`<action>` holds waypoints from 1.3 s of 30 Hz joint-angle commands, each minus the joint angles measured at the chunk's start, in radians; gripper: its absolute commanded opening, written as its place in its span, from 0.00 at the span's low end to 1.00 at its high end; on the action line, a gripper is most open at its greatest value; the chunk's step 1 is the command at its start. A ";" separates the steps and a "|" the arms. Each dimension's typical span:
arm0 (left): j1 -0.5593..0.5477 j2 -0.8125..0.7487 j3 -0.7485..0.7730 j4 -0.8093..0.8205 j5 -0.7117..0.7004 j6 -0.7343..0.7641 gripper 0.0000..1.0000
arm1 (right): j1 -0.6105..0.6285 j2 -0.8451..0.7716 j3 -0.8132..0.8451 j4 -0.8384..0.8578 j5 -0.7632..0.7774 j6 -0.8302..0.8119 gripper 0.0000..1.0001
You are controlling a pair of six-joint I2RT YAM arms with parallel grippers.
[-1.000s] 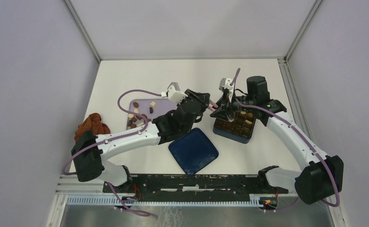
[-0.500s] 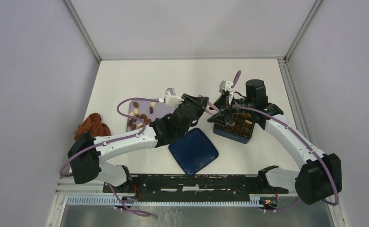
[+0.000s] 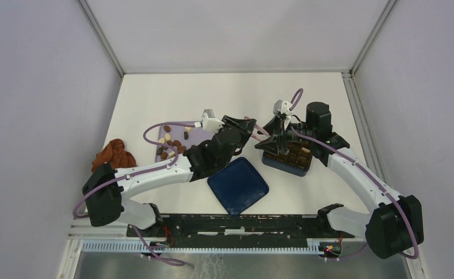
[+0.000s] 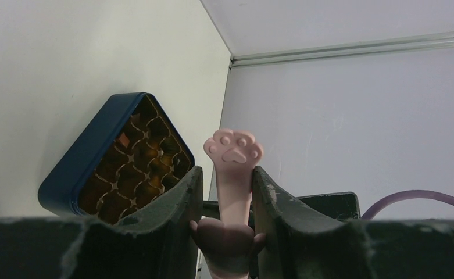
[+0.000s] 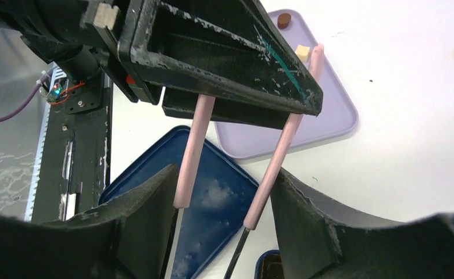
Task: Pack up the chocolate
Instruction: Adjust the clamp.
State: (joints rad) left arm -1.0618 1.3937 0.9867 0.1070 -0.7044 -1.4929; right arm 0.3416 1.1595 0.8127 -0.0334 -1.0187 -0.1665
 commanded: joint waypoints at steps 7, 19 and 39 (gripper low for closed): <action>0.003 -0.007 0.010 0.046 -0.021 -0.061 0.04 | 0.028 -0.015 0.001 0.071 0.016 0.040 0.50; 0.003 -0.030 -0.011 0.036 -0.020 -0.071 0.48 | 0.030 -0.005 0.019 0.039 0.071 0.029 0.49; 0.003 -0.078 -0.001 -0.079 -0.043 0.118 0.88 | 0.030 0.033 0.025 0.035 0.068 0.034 0.47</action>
State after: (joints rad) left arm -1.0561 1.2961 0.9222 0.0917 -0.7082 -1.4715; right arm 0.3664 1.1934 0.8074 -0.0227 -0.9409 -0.1345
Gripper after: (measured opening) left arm 0.894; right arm 0.472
